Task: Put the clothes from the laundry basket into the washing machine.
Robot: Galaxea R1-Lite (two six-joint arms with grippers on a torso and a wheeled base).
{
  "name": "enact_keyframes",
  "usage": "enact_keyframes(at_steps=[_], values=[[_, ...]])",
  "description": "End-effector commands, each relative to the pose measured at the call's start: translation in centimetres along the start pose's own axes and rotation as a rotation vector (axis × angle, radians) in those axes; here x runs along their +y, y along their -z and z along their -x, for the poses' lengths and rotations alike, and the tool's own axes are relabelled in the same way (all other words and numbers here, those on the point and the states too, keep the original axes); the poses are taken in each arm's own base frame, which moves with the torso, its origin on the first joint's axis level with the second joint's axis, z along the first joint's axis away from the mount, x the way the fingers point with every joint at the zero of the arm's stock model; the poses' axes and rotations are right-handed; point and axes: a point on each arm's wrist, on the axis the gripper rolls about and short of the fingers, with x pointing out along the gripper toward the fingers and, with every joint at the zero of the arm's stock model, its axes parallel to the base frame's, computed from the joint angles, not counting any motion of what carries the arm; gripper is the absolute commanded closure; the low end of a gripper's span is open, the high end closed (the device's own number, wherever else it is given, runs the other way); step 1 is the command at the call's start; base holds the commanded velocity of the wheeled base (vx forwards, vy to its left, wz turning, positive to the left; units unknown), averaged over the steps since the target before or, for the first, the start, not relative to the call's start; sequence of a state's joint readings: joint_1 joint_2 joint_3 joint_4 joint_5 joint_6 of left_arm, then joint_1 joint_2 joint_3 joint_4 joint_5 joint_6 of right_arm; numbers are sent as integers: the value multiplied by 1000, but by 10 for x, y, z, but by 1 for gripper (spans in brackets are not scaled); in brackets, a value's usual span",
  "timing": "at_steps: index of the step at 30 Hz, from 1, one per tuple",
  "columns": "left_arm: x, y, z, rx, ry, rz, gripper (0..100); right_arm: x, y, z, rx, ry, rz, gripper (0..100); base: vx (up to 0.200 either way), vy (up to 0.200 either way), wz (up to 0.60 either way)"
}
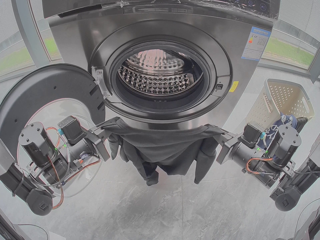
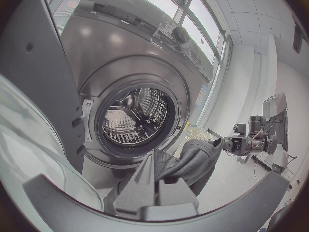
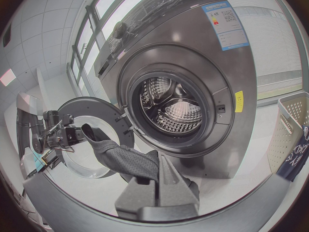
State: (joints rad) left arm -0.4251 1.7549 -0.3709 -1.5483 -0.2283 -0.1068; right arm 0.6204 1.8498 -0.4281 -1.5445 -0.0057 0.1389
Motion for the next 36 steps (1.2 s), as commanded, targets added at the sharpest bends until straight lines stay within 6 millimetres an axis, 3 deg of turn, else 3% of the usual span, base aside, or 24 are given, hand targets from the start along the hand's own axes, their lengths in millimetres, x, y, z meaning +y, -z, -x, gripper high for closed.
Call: enact_keyframes(at_steps=[1, 8, 20, 36], values=[[2, -13, 1, -50, -10, -13, 100, -9, -7, -2, -32, 32, 3, 100, 0, 0, 0], [6, -33, -9, -154, -88, 1, 100, -11, -15, -4, -65, 35, 4, 100, 0, 0, 0], [7, -47, -13, -215, -110, -8, 100, -7, -43, -18, -198, 29, 11, 100, 0, 0, 0], [3, -61, -3, -263, -109, -13, 100, -7, -67, -15, -294, 105, -7, 100, 0, 0, 0]])
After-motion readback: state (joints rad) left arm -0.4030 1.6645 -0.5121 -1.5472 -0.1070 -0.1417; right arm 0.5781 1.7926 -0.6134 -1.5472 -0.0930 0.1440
